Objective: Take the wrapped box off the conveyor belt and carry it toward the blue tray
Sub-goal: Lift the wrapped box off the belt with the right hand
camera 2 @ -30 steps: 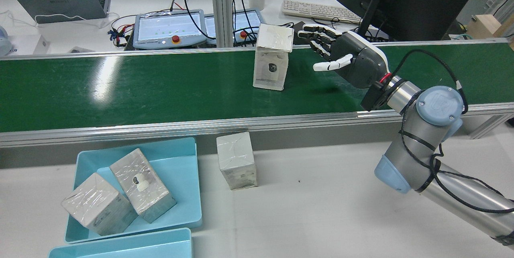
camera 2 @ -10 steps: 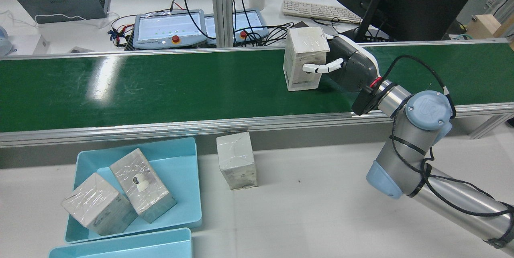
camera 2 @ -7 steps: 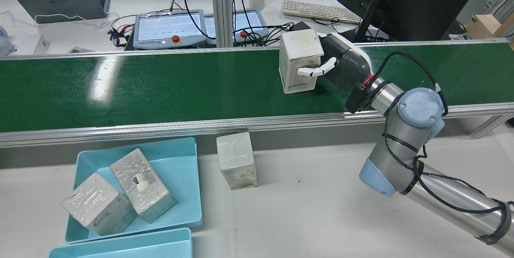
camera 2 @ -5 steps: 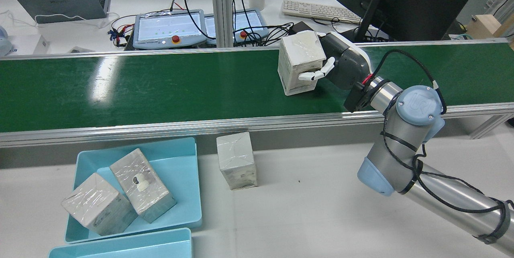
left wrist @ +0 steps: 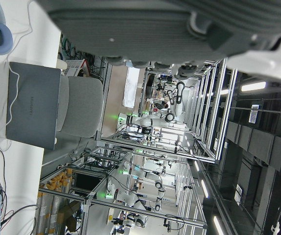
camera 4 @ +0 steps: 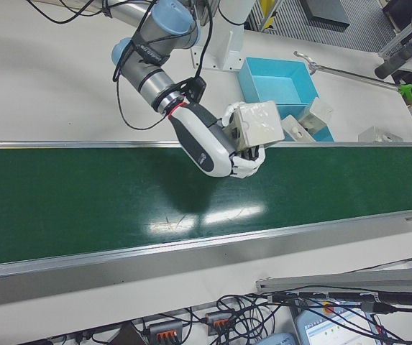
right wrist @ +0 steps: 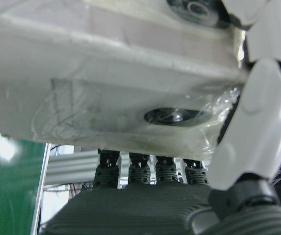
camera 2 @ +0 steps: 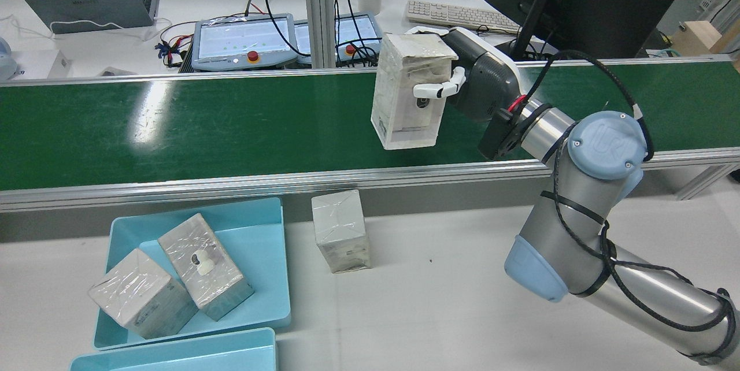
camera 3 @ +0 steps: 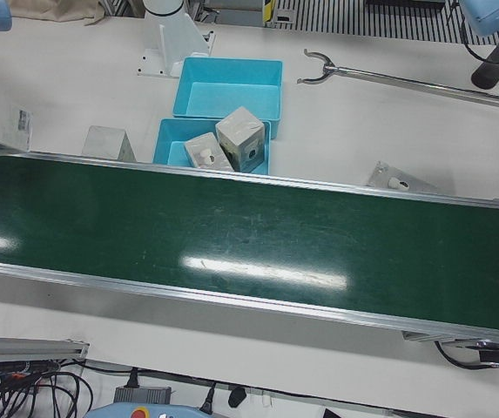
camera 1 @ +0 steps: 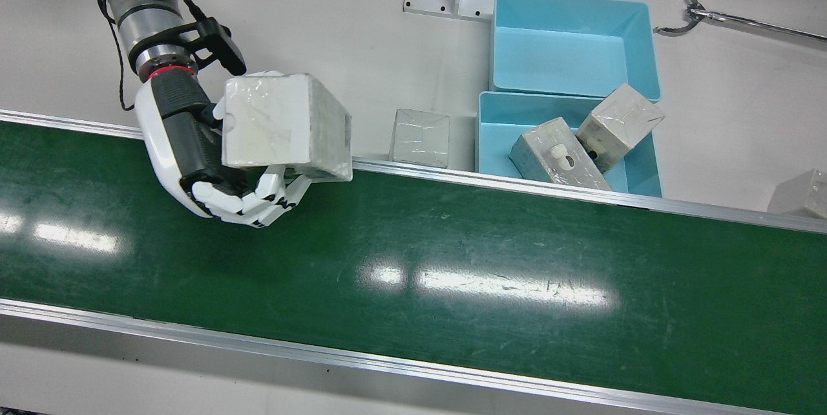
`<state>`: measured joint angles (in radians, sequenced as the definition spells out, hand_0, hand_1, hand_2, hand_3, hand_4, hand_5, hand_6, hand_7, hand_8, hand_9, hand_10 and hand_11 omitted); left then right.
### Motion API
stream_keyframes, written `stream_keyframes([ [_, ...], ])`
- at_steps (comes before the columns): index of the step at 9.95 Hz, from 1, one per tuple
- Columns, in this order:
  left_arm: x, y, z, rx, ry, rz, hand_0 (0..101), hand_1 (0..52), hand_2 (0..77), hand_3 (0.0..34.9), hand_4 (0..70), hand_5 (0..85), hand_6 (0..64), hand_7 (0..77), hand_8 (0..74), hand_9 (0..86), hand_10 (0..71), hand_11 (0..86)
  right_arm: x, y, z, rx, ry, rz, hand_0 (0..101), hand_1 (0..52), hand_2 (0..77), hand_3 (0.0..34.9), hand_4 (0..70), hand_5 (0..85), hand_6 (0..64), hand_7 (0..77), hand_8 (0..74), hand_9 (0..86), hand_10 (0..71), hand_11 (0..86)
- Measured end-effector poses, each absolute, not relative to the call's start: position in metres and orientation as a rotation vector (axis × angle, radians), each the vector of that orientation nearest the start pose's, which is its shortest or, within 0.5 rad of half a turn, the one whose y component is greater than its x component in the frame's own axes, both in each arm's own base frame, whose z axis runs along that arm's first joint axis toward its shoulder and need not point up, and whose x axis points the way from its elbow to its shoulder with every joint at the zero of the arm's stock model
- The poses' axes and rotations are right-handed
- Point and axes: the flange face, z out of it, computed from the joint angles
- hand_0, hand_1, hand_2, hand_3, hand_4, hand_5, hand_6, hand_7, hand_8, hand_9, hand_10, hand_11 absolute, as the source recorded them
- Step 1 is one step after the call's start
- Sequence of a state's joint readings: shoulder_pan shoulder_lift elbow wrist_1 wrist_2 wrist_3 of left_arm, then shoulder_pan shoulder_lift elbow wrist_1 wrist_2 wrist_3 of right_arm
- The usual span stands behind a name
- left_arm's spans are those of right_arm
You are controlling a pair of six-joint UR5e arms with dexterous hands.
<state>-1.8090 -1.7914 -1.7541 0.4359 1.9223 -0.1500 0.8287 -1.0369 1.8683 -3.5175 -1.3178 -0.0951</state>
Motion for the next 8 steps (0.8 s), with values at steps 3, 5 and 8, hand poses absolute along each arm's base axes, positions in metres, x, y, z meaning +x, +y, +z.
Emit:
stream_keyframes([
  [3, -0.225, -0.505, 0.526, -0.303, 2.191, -2.279, 0, 0.0, 0.5, 0.0, 0.0, 1.1, 0.0, 0.5, 0.5, 0.0, 0.0, 0.5, -0.361, -0.506, 0.239, 0.762, 2.8, -1.734, 46, 0.0, 46.4, 0.3, 36.5, 54.0, 38.2, 69.3, 51.8, 69.8, 54.5, 49.1],
  [5, -0.225, -0.505, 0.526, -0.303, 2.191, -2.279, 0, 0.0, 1.1, 0.0, 0.0, 1.1, 0.0, 0.5, 0.5, 0.0, 0.0, 0.0, -0.407, -0.479, 0.214, 0.731, 2.817, -1.716, 46, 0.0, 49.1, 0.0, 36.5, 54.0, 46.4, 71.4, 63.8, 70.4, 61.6, 62.7],
  [8, -0.225, -0.505, 0.526, -0.303, 2.191, -2.279, 0, 0.0, 1.1, 0.0, 0.0, 1.1, 0.0, 0.5, 0.5, 0.0, 0.5, 0.0, -0.469, -0.463, 0.165, 0.724, 2.847, -1.688, 44, 0.0, 51.3, 0.0, 32.7, 70.9, 50.2, 75.3, 70.9, 81.3, 69.3, 82.4],
])
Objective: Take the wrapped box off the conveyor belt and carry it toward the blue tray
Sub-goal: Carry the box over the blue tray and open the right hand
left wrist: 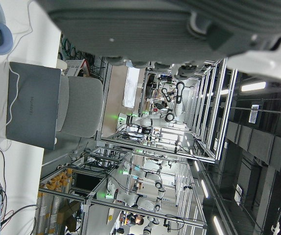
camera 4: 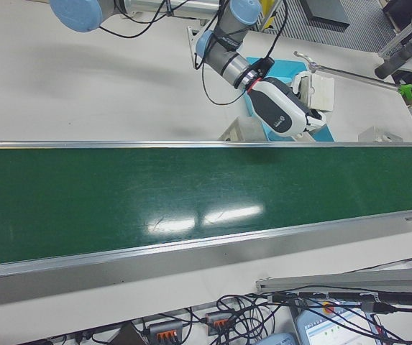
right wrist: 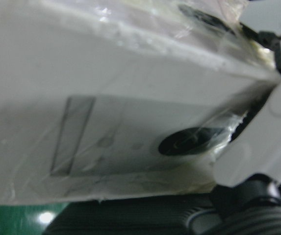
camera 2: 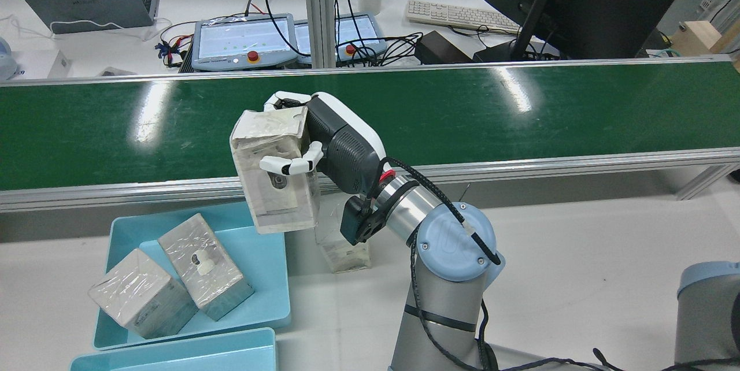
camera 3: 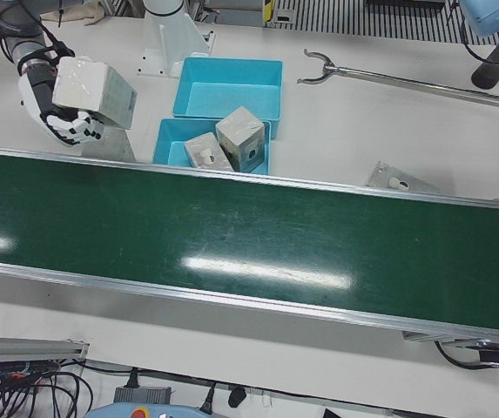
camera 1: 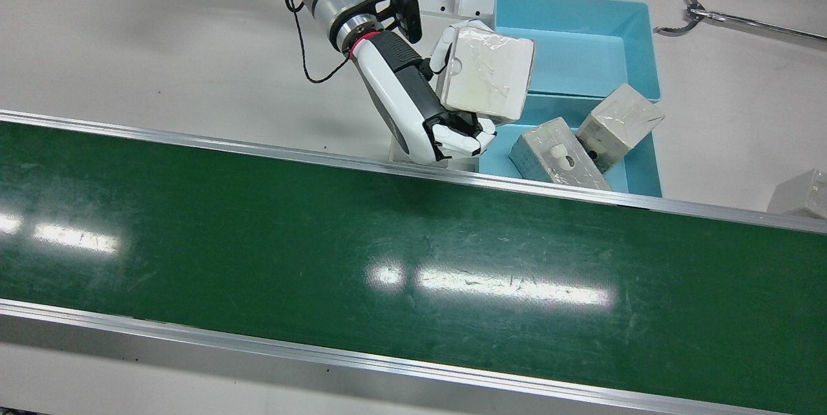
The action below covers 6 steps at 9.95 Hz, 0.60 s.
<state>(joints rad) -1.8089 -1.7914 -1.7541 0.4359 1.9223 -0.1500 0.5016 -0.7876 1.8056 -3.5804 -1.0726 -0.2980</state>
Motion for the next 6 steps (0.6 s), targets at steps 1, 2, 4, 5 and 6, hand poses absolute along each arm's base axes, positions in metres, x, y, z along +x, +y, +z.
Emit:
stream_keyframes([
  [1, -0.225, -0.505, 0.526, -0.303, 2.191, -2.279, 0, 0.0, 1.1, 0.0, 0.0, 1.1, 0.0, 0.5, 0.5, 0.0, 0.5, 0.0, -0.486, -0.453, 0.158, 0.751, 2.851, -1.681, 45, 0.0, 51.3, 0.0, 32.7, 70.9, 50.7, 75.3, 69.3, 81.3, 69.3, 82.4],
  [2, -0.225, -0.505, 0.526, -0.303, 2.191, -2.279, 0, 0.0, 1.1, 0.0, 0.0, 1.1, 0.0, 0.5, 0.5, 0.0, 0.5, 0.0, -0.503, -0.443, 0.153, 0.788, 2.856, -1.666, 46, 0.0, 51.3, 0.0, 32.7, 70.9, 50.7, 75.8, 69.3, 81.8, 69.8, 84.0],
  [4, -0.225, -0.505, 0.526, -0.303, 2.191, -2.279, 0, 0.0, 1.1, 0.0, 0.0, 1.1, 0.0, 0.5, 0.5, 0.0, 0.5, 0.0, -0.526, -0.427, 0.147, 0.851, 2.861, -1.638, 50, 0.0, 49.1, 0.2, 31.1, 68.2, 42.0, 76.9, 49.1, 81.8, 46.4, 86.2],
  [5, -0.225, -0.505, 0.526, -0.303, 2.191, -2.279, 0, 0.0, 1.1, 0.0, 0.0, 1.1, 0.0, 0.5, 0.5, 0.0, 0.0, 0.5, -0.53, -0.423, 0.146, 0.866, 2.863, -1.632, 51, 0.0, 49.1, 4.4, 25.6, 67.6, 34.9, 76.9, 40.4, 80.7, 33.8, 85.6],
  [6, -0.225, -0.505, 0.526, -0.303, 2.191, -2.279, 0, 0.0, 0.5, 0.0, 0.0, 1.1, 0.0, 0.5, 0.5, 0.0, 0.5, 0.0, -0.533, -0.421, 0.146, 0.874, 2.865, -1.631, 51, 0.0, 49.1, 4.4, 25.6, 67.6, 34.9, 76.9, 40.4, 80.7, 33.8, 85.6],
])
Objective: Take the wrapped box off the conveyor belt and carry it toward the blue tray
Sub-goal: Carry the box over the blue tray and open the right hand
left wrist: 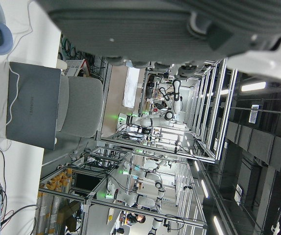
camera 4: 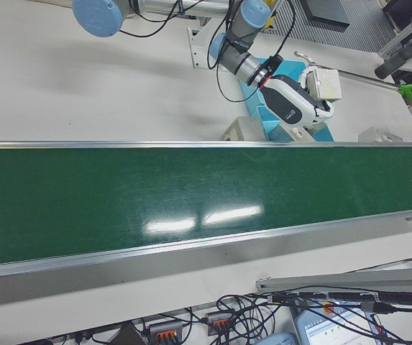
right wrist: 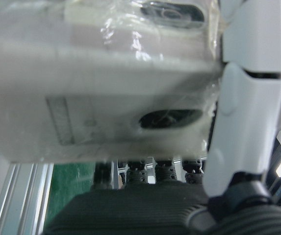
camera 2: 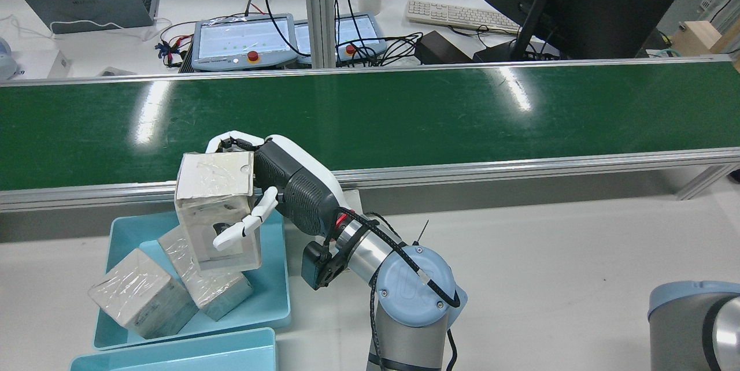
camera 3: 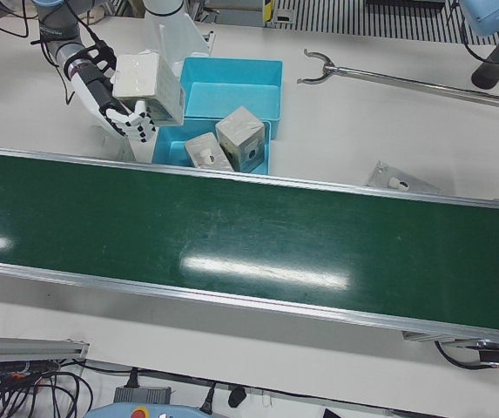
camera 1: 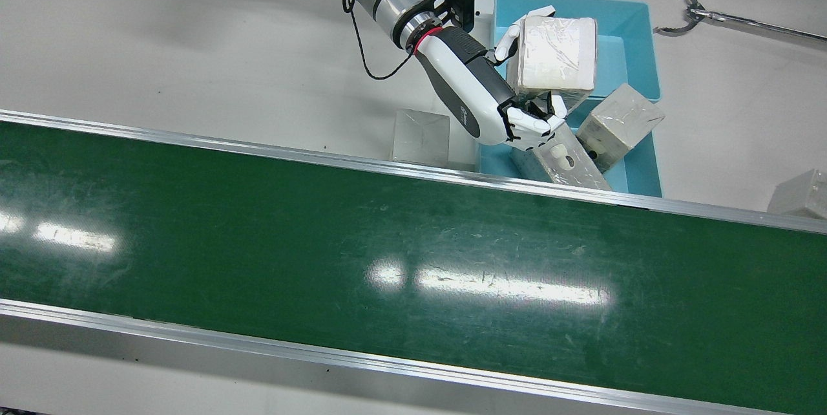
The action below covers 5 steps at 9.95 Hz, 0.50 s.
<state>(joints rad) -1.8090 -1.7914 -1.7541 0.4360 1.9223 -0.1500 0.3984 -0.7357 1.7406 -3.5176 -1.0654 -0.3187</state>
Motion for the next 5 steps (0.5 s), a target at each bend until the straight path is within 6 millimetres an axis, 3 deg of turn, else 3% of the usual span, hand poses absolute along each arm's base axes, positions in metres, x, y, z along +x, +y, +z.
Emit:
stream_keyframes([
  [1, -0.2245, -0.5052, 0.5257, -0.303, 2.191, -2.279, 0, 0.0, 1.1, 0.0, 0.0, 1.1, 0.0, 0.5, 0.5, 0.0, 0.5, 0.0, -0.5343, -0.42, 0.1463, 0.879, 2.867, -1.631, 51, 0.0, 49.1, 7.8, 17.5, 52.4, 24.0, 76.4, 30.0, 78.0, 25.1, 21.8],
  [2, -0.2245, -0.5052, 0.5257, -0.303, 2.191, -2.279, 0, 0.0, 1.1, 0.0, 0.0, 1.1, 0.0, 0.5, 0.5, 0.0, 0.5, 0.0, -0.5352, -0.4189, 0.1455, 0.883, 2.869, -1.629, 48, 0.0, 49.1, 11.4, 6.5, 43.6, 14.7, 0.0, 14.2, 1.6, 4.9, 8.2],
  [3, -0.2245, -0.5052, 0.5257, -0.303, 2.191, -2.279, 0, 0.0, 1.1, 0.0, 0.0, 1.1, 0.0, 0.5, 0.5, 0.0, 0.5, 0.0, -0.5353, -0.4183, 0.1443, 0.887, 2.871, -1.625, 47, 11.5, 12.0, 20.2, 10.4, 14.7, 1.6, 0.0, 0.0, 0.5, 0.0, 0.5],
  [4, -0.2245, -0.5052, 0.5257, -0.303, 2.191, -2.279, 0, 0.0, 0.5, 0.0, 0.0, 1.1, 0.0, 0.5, 0.5, 0.0, 0.5, 0.0, -0.5353, -0.4176, 0.1432, 0.896, 2.876, -1.618, 47, 11.5, 12.0, 20.2, 10.4, 14.7, 1.6, 0.0, 0.0, 0.5, 0.0, 0.5],
  [5, -0.2245, -0.5052, 0.5257, -0.303, 2.191, -2.279, 0, 0.0, 1.1, 0.0, 0.0, 1.1, 0.0, 0.5, 0.5, 0.0, 0.5, 0.5, -0.5339, -0.4168, 0.1424, 0.906, 2.881, -1.609, 47, 13.6, 3.3, 22.9, 10.4, 18.0, 2.7, 21.8, 0.0, 2.7, 0.0, 0.5],
])
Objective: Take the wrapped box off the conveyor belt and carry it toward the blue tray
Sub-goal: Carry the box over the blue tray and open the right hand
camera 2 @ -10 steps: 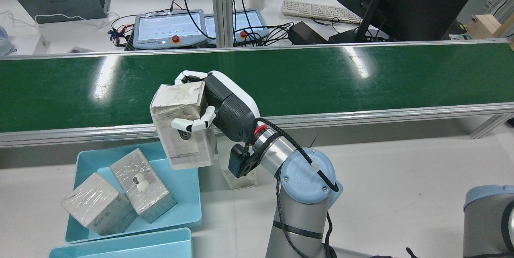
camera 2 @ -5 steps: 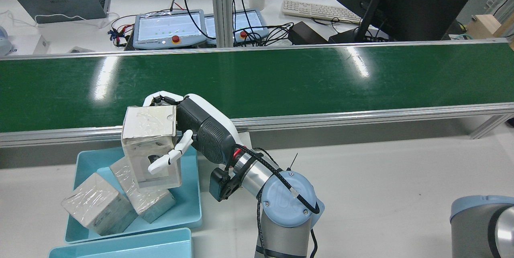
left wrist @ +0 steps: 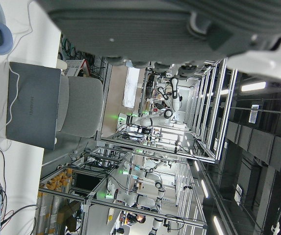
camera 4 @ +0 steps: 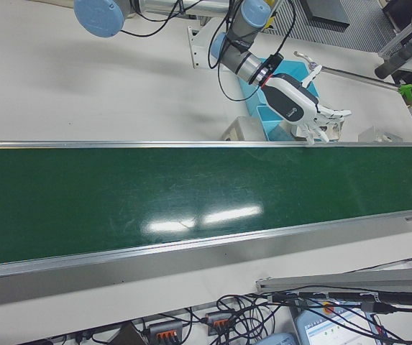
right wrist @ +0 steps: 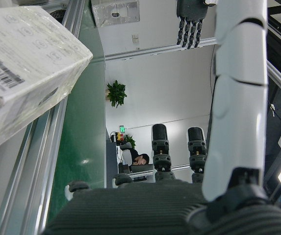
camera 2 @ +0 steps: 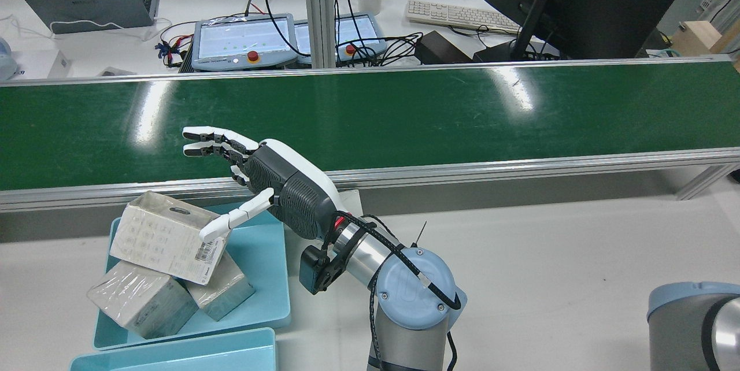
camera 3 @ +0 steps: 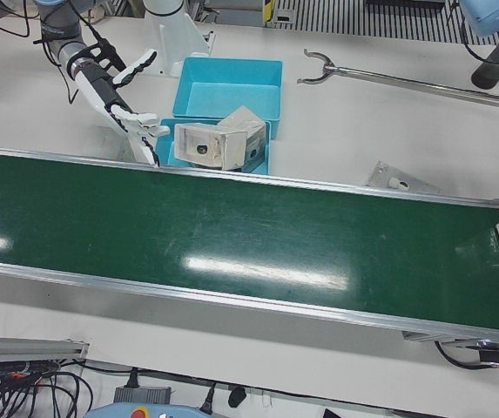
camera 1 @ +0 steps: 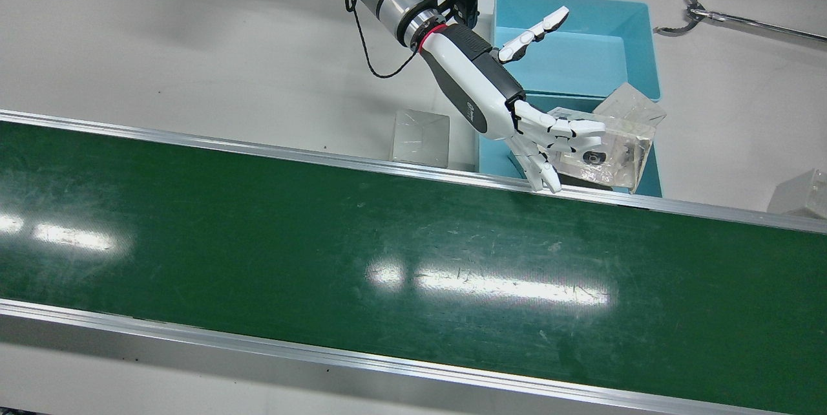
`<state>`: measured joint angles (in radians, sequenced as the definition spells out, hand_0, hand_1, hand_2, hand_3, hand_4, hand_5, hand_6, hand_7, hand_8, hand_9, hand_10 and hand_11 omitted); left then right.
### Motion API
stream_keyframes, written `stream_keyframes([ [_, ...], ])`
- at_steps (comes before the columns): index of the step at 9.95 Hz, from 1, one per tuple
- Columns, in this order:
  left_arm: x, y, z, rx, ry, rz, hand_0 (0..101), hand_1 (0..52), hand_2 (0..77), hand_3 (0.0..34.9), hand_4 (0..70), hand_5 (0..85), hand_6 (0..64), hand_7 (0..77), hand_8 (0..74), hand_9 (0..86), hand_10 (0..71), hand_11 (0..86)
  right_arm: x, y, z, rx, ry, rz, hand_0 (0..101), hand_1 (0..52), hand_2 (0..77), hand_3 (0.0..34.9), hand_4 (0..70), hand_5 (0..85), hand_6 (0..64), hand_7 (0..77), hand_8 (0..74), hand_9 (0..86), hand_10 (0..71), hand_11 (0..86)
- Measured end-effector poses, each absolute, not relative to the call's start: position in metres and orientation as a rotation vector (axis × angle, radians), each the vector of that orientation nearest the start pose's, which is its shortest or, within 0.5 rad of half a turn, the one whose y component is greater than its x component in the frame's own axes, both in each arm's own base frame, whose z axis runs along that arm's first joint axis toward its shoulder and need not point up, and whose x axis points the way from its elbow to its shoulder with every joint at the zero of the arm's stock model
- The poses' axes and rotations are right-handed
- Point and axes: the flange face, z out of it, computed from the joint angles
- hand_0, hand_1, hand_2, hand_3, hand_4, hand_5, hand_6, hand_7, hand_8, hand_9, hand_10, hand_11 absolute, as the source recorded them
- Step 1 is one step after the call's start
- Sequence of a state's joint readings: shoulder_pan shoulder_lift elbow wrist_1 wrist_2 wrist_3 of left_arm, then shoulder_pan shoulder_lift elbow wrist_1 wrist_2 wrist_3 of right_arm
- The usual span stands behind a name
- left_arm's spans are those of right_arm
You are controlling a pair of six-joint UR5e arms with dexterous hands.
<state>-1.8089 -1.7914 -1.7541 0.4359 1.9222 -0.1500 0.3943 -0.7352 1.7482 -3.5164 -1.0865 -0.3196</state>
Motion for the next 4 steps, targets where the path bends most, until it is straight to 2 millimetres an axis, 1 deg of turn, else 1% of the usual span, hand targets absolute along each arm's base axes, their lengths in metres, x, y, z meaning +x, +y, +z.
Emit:
stream_keyframes([
  [1, -0.225, -0.505, 0.526, -0.303, 2.191, -2.279, 0, 0.0, 1.1, 0.0, 0.0, 1.1, 0.0, 0.5, 0.5, 0.0, 0.5, 0.5, -0.528, -0.417, 0.142, 0.91, 2.882, -1.597, 48, 13.6, 6.0, 23.8, 11.5, 18.0, 2.7, 22.9, 0.0, 2.7, 0.0, 0.5],
  [2, -0.225, -0.505, 0.526, -0.303, 2.191, -2.279, 0, 0.0, 0.5, 0.0, 0.0, 1.1, 0.0, 0.5, 0.5, 0.0, 0.5, 0.0, -0.512, -0.42, 0.143, 0.895, 2.879, -1.577, 48, 13.6, 6.0, 26.0, 11.5, 18.0, 2.7, 22.9, 0.0, 2.7, 0.0, 0.5],
  [3, -0.225, -0.505, 0.526, -0.303, 2.191, -2.279, 0, 0.0, 1.1, 0.0, 0.0, 1.1, 0.0, 0.5, 0.5, 0.0, 0.5, 0.0, -0.485, -0.429, 0.147, 0.858, 2.873, -1.551, 48, 13.6, 8.7, 27.7, 11.5, 18.0, 2.7, 22.9, 0.0, 2.7, 0.0, 0.5],
  [4, -0.225, -0.505, 0.526, -0.303, 2.191, -2.279, 0, 0.0, 1.1, 0.0, 0.0, 1.1, 0.0, 0.5, 0.5, 0.0, 0.5, 0.0, -0.454, -0.44, 0.157, 0.808, 2.868, -1.538, 49, 16.9, 14.7, 25.1, 15.3, 21.8, 5.5, 25.1, 0.0, 4.4, 0.0, 0.5],
])
